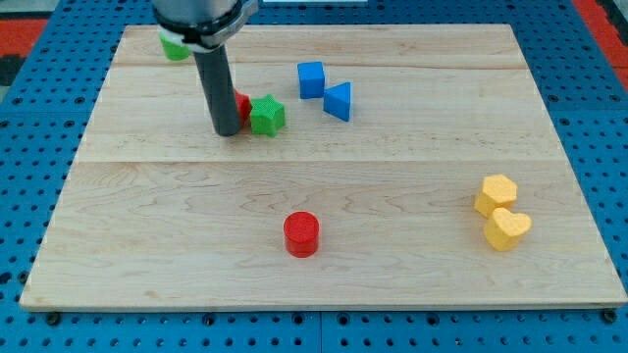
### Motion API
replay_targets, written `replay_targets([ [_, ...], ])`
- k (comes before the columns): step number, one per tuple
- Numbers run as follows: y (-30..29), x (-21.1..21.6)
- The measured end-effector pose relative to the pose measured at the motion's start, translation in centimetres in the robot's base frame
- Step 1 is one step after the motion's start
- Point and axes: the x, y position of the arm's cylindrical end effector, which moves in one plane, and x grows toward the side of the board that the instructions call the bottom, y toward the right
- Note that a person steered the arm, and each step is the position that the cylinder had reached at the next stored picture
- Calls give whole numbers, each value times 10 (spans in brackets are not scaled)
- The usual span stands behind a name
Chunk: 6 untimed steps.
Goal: Push the red star above the cube
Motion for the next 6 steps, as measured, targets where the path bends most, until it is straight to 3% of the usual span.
replay_targets([
  [2,-10,-78],
  [4,-77,-94],
  [6,49,-124],
])
